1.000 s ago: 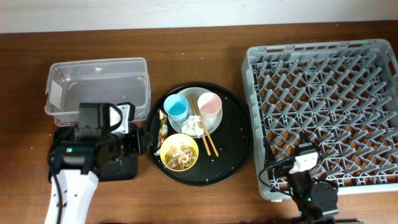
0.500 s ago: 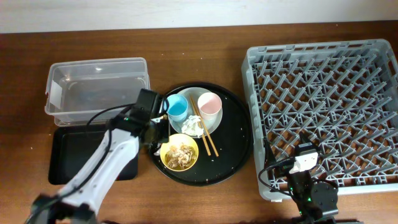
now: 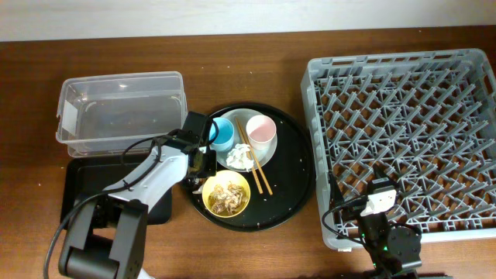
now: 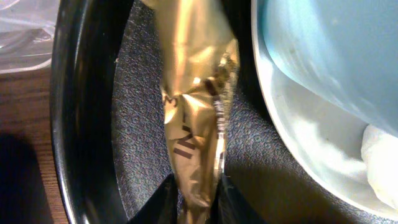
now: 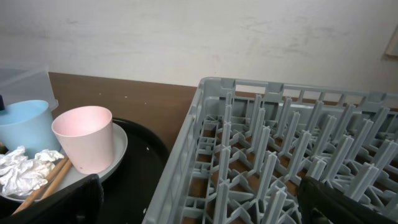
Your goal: Sort waste into correct bins and load items into the dishwasher rack
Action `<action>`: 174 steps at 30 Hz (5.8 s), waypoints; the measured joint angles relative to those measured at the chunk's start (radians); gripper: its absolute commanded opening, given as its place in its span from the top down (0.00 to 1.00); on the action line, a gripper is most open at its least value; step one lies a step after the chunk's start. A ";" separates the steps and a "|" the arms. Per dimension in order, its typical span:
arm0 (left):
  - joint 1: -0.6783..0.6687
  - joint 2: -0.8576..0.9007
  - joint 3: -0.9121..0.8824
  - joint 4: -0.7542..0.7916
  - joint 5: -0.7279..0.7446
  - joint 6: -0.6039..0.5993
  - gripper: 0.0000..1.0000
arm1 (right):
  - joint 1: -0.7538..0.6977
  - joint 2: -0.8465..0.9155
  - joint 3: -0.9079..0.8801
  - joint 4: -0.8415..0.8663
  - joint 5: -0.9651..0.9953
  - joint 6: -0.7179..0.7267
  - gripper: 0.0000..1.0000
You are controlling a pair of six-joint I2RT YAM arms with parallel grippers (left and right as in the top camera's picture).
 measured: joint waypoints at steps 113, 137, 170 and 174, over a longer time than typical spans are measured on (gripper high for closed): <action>0.214 -0.195 0.043 0.339 -0.243 -0.060 0.83 | 0.000 -0.001 0.000 0.000 0.000 -0.001 0.01; -0.299 -0.515 0.030 -0.344 0.124 -0.111 0.60 | 0.000 -0.001 0.000 0.000 0.000 0.000 0.01; -0.522 -0.163 0.014 -0.146 -0.043 -0.196 0.77 | 0.000 -0.001 0.000 0.000 0.000 0.000 0.02; -0.522 -0.163 0.014 -0.137 -0.106 -0.196 0.77 | 0.000 -0.001 0.000 0.000 0.000 0.000 0.01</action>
